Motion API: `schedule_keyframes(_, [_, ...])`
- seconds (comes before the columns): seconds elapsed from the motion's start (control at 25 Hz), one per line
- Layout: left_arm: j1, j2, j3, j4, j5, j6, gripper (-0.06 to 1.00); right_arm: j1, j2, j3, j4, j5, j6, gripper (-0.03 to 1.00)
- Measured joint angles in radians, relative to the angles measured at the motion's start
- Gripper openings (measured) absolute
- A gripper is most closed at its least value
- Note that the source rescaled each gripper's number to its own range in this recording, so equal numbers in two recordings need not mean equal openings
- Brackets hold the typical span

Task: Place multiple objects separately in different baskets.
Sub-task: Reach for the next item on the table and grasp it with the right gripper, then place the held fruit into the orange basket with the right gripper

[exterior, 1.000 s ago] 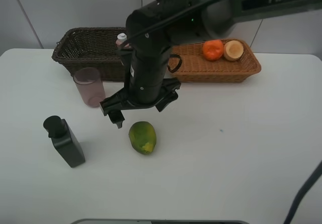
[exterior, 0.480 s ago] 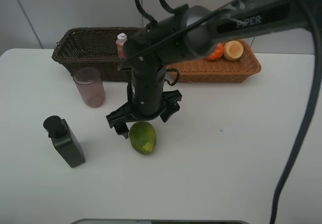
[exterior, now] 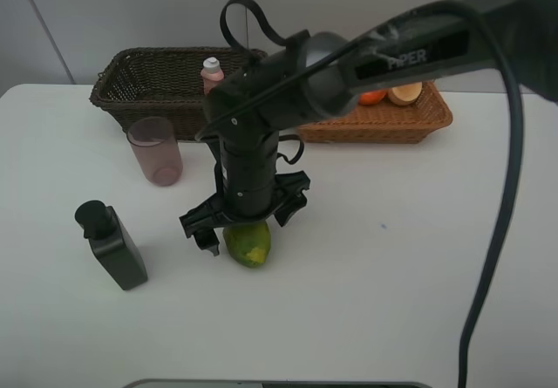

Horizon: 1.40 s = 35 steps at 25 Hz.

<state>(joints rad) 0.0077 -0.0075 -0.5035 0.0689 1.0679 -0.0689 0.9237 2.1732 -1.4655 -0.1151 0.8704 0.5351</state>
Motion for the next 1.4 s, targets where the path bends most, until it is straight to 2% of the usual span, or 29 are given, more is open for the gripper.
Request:
schedule_keyframes(0.08, [0.0,0.0,0.0,0.0,0.0,0.0,1.0,0.0,0.0,0.0,0.009,0.0,0.0,0.99])
schedule_keyframes(0.16, [0.0,0.0,0.0,0.0,0.0,0.0,1.0,0.0,0.0,0.0,0.011,0.0,0.0,0.91])
schedule_keyframes(0.24, [0.0,0.0,0.0,0.0,0.0,0.0,1.0,0.0,0.0,0.0,0.011,0.0,0.0,0.76])
schedule_keyframes(0.32, [0.0,0.0,0.0,0.0,0.0,0.0,1.0,0.0,0.0,0.0,0.012,0.0,0.0,0.47])
schedule_keyframes(0.36, [0.0,0.0,0.0,0.0,0.0,0.0,1.0,0.0,0.0,0.0,0.013,0.0,0.001,0.45])
schedule_keyframes(1.2, [0.0,0.0,0.0,0.0,0.0,0.0,1.0,0.0,-0.041,0.0,0.006,-0.013,0.001,0.45])
schedule_keyframes(1.4, [0.0,0.0,0.0,0.0,0.0,0.0,1.0,-0.033,-0.114,-0.006,0.004,0.003,-0.05,0.45])
